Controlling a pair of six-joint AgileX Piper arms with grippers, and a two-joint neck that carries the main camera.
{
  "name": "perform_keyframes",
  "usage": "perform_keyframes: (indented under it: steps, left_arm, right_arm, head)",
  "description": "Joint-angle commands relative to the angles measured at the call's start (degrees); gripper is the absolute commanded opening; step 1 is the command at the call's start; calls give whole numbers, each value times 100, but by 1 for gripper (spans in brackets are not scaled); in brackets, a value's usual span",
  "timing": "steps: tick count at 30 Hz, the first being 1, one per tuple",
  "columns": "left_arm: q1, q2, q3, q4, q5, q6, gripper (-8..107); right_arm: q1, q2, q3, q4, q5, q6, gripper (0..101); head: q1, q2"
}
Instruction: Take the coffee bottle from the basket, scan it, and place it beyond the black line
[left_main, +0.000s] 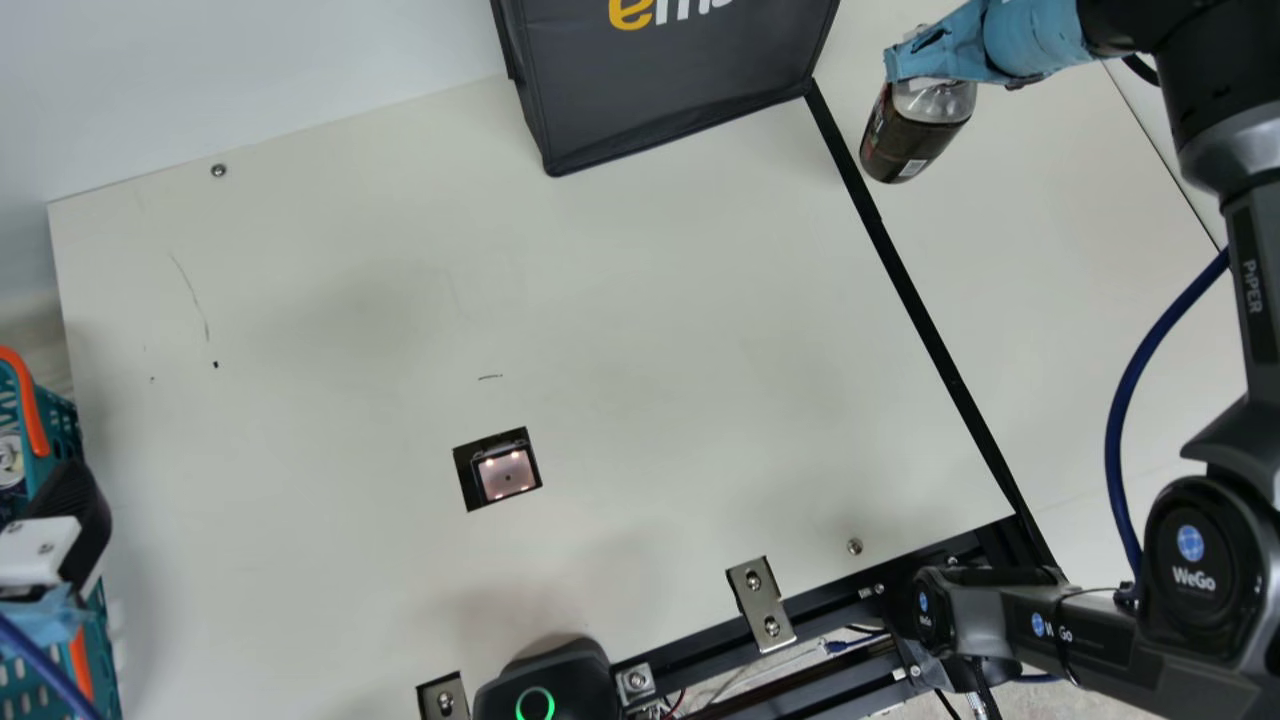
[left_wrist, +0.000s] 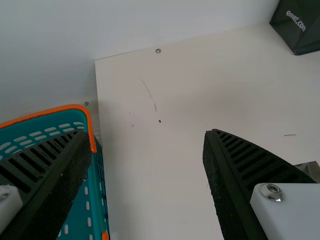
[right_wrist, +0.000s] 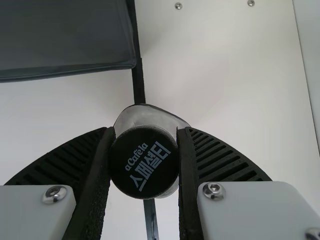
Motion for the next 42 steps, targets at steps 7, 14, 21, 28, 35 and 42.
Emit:
perform_keyframes:
  steps: [7,14,21,28,35,42]
  left_arm:
    - [0,0,0,0,0,0,90]
    - [0,0,0,0,0,0,90]
    - [0,0,0,0,0,0,90]
    - [0,0,0,0,0,0,90]
    - [0,0,0,0,0,0,90]
    - [0,0,0,0,0,0,90]
  right_arm:
    - [-159,247,68,-31,-231,43,0]
    - [-254,488,22,-93,-378,114,0]
    - [-303,656,-13,-124,-460,163,0]
    - [-327,743,-5,-129,-507,210,16]
    - [-337,757,20,-108,-529,231,39]
    - [-341,748,30,-79,-525,230,63]
  head:
    - [-148,-13]
    - [-148,-13]
    - [-148,-13]
    - [-148,-13]
    - [-148,-13]
    - [-148,-13]
